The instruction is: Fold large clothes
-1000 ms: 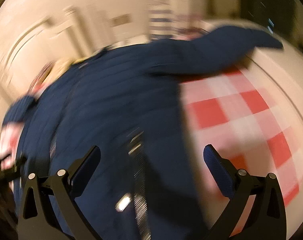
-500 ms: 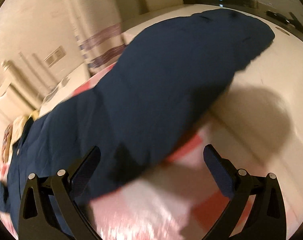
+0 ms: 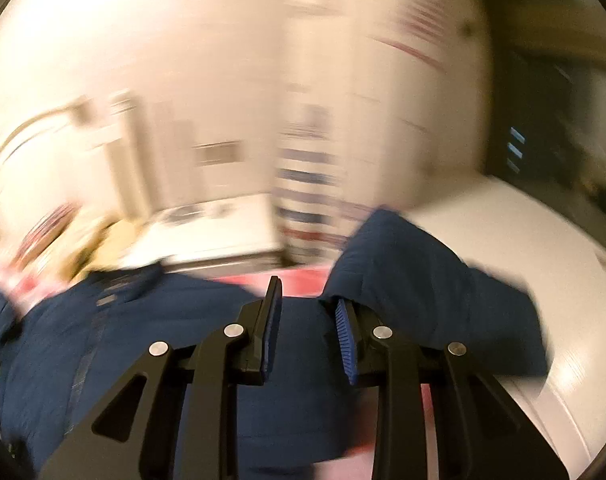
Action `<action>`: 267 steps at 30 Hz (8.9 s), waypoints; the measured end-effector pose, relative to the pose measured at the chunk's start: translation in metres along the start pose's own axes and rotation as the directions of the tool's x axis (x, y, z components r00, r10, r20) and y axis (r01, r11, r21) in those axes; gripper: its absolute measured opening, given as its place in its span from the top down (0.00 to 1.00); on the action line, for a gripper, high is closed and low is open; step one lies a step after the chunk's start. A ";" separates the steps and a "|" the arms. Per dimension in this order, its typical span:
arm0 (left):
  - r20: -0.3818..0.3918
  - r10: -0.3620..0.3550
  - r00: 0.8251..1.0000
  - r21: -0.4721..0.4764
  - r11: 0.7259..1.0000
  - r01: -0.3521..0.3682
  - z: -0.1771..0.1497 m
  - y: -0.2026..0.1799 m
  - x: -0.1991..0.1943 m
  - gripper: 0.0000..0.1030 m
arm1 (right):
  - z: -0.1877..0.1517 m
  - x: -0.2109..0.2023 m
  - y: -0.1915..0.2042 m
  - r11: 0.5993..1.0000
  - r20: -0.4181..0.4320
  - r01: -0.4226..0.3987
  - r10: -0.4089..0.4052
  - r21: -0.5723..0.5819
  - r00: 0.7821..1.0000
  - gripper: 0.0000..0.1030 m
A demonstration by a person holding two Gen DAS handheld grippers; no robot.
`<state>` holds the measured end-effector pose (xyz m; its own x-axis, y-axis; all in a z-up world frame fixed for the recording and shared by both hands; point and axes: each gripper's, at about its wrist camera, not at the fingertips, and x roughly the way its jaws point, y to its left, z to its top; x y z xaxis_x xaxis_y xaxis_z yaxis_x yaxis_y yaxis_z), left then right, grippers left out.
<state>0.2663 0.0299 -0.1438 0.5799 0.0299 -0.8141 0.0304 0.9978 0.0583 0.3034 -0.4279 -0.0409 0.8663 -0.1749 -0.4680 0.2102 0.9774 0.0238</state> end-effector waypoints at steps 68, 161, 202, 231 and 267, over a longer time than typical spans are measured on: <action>0.260 -0.457 0.851 -0.040 0.875 0.482 0.157 -0.089 -0.033 0.87 | -0.147 -0.024 0.033 0.991 -0.355 -0.104 0.129 0.090 0.926 0.20; 0.088 0.072 0.994 0.075 0.994 -0.079 0.088 -0.041 0.064 0.02 | -0.108 0.043 0.054 0.993 -0.396 -0.103 0.115 0.052 0.911 0.14; 0.297 0.054 0.953 -0.729 0.658 0.190 0.114 0.332 0.042 0.96 | 0.149 -0.278 0.118 0.962 0.498 0.238 -0.142 -0.134 0.856 0.06; 0.221 -0.204 0.954 0.413 0.905 0.098 0.019 -0.138 -0.055 0.50 | 0.141 -0.408 0.097 0.965 0.668 0.260 -0.175 -0.029 0.723 0.05; 0.431 -0.105 0.896 -0.207 0.955 0.211 0.003 0.120 -0.040 0.08 | -0.053 -0.021 0.272 0.851 -0.248 -0.378 0.302 -0.366 0.920 0.05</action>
<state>0.2493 0.1479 -0.1019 0.8677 -0.1028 -0.4864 -0.0173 0.9716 -0.2361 0.3177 -0.1524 -0.0717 0.7481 0.1636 -0.6431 -0.3142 0.9409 -0.1262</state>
